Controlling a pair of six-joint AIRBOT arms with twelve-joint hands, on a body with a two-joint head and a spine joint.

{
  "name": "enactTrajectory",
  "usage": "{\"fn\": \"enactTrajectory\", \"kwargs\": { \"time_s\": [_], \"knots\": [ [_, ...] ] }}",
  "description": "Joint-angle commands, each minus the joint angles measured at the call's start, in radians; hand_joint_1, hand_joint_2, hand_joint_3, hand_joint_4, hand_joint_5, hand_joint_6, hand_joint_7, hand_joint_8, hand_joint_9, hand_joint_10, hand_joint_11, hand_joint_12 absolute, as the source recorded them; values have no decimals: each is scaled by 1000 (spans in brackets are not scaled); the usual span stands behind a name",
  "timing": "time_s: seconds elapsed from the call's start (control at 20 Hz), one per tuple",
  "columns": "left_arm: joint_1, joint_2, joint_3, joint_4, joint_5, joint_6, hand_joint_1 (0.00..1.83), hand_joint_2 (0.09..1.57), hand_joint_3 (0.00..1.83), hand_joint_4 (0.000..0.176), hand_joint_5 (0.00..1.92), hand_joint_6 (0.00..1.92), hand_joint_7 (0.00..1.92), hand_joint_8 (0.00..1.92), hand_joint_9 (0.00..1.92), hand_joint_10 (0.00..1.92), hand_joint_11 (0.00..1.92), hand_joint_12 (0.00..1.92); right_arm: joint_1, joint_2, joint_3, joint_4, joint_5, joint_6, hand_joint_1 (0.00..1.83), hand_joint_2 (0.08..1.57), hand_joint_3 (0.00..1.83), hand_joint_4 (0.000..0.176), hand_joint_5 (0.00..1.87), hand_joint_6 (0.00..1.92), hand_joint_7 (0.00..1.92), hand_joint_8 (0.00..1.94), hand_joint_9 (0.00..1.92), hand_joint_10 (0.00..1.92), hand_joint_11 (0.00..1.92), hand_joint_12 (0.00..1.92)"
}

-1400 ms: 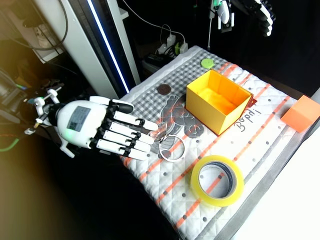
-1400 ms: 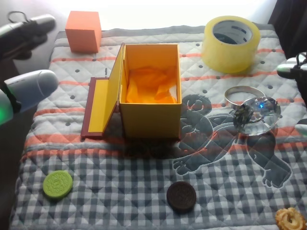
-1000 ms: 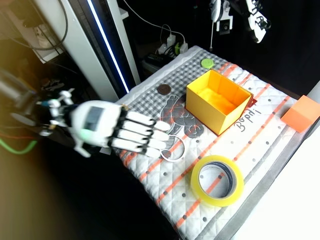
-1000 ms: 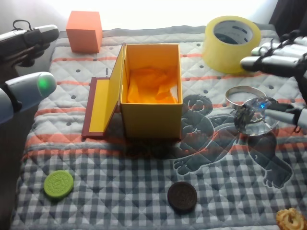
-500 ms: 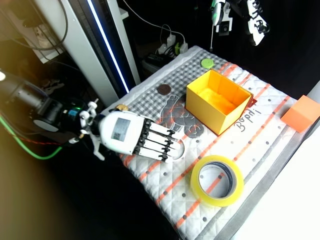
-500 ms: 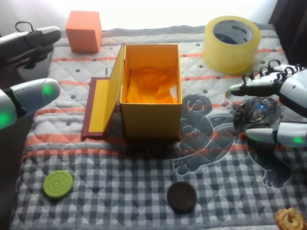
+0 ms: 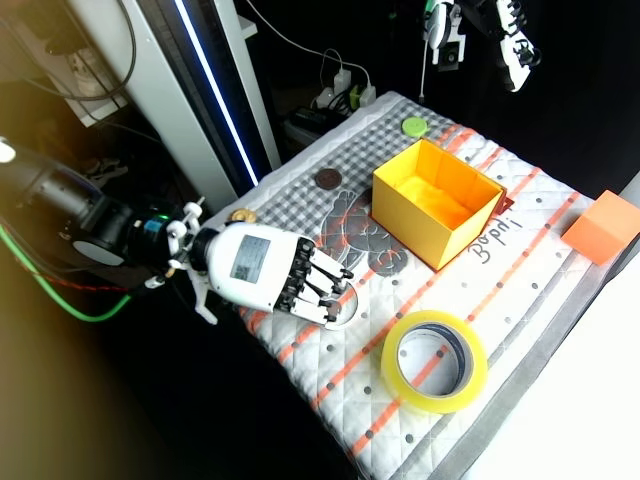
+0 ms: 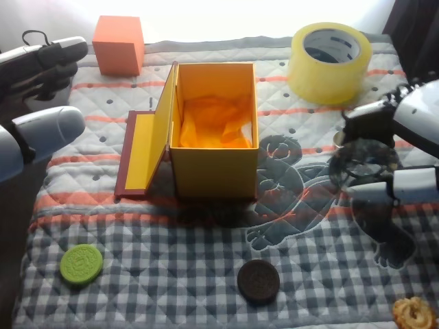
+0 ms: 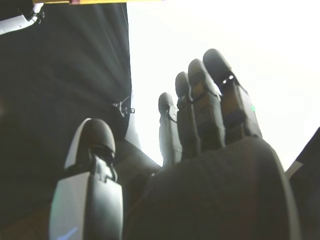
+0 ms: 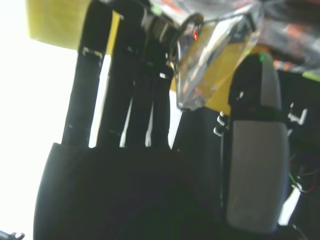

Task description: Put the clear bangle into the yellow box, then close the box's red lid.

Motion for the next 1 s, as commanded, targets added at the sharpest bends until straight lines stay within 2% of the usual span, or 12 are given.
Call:
{"fn": "enactTrajectory", "kwargs": {
  "time_s": [0.0, 0.05, 0.1, 0.15, 0.25, 0.3, 0.35, 0.45, 0.55, 0.7, 0.85, 0.95],
  "knots": [
    [-14, -2, 6, 7, -124, -10, 432, 1146, 0, 156, 373, 8, 433, 8, 443, 13, 134, 916, 39, 11, -8, -12, 226, 20, 1380, 1101, 0, 0, 836, 1035, 1046, 823, 1072, 1084, 950, 902],
    [-14, -1, 7, 7, -128, -10, 426, 1143, 0, 157, 381, 2, 443, 2, 459, 7, 154, 896, 70, 12, -15, -34, 255, 20, 1390, 1075, 0, 0, 886, 948, 1147, 621, 1123, 1029, 929, 879],
    [-13, 0, 7, 7, -133, -10, 449, 1132, 0, 142, 393, 4, 457, 5, 479, 11, 175, 898, 98, 10, -17, -49, 277, 20, 1280, 1099, 5, 0, 875, 1026, 1149, 763, 1171, 529, 927, 846],
    [-13, 0, 9, 7, -136, -10, 483, 1127, 0, 126, 415, 11, 465, 6, 468, 5, 177, 902, 125, 4, -17, -61, 294, 20, 1258, 1113, 0, 0, 871, 1023, 1129, 855, 1264, 268, 1025, 764],
    [-14, 0, 13, 5, -141, -10, 494, 1129, 0, 110, 404, 1, 440, 0, 436, 0, 146, 935, 192, -29, -2, -85, 302, 20, 1256, 1120, 3, 0, 852, 1030, 1108, 922, 1326, 66, 1112, 589],
    [-14, 0, 15, 3, -142, -10, 556, 1113, 0, 101, 416, 5, 442, 2, 449, 6, 146, 944, 219, -52, 10, -93, 299, 20, 1249, 1119, 0, 0, 871, 1018, 1111, 903, 1331, 31, 1141, 523],
    [-15, -1, 18, 3, -141, -10, 568, 1111, 0, 101, 416, 4, 439, 1, 450, 7, 138, 943, 249, -80, 24, -99, 295, 20, 1264, 1092, 2, 0, 955, 851, 1138, 893, 1386, 38, 1113, 751],
    [-17, -2, 23, 1, -138, -10, 519, 1123, 0, 106, 414, 1, 431, 0, 447, 4, 105, 926, 300, -132, 51, -112, 271, 20, 1278, 1077, 2, 0, 966, 828, 1193, 797, 1398, 21, 1080, 805],
    [-22, -6, 29, 0, -135, -10, 524, 1128, 2, 111, 394, 1, 415, 0, 442, 1, 88, 918, 334, -183, 71, -128, 235, 20, 1257, 1107, 1, 0, 871, 1034, 1155, 811, 1393, 3, 1251, 450],
    [-39, -19, 41, 4, -118, -10, 572, 1116, 1, 115, 391, 2, 407, 0, 429, 0, 59, 957, 345, -240, 96, -138, 165, 20, 1264, 1097, 0, 0, 897, 991, 1173, 787, 1433, 5, 1378, 394],
    [-53, -24, 46, 11, -103, -10, 575, 1120, 1, 111, 404, 0, 429, 0, 441, 0, 22, 985, 345, -270, 111, -140, 111, 20, 1242, 1115, 2, 0, 876, 1083, 1112, 839, 1387, 2, 1292, 354],
    [-54, -26, 46, 10, -103, -10, 559, 1123, 2, 125, 402, 2, 420, 2, 442, 1, 30, 992, 345, -277, 115, -141, 99, 20, 1244, 1122, 3, 0, 862, 1063, 1094, 909, 1430, 9, 1208, 637]
  ]
}}
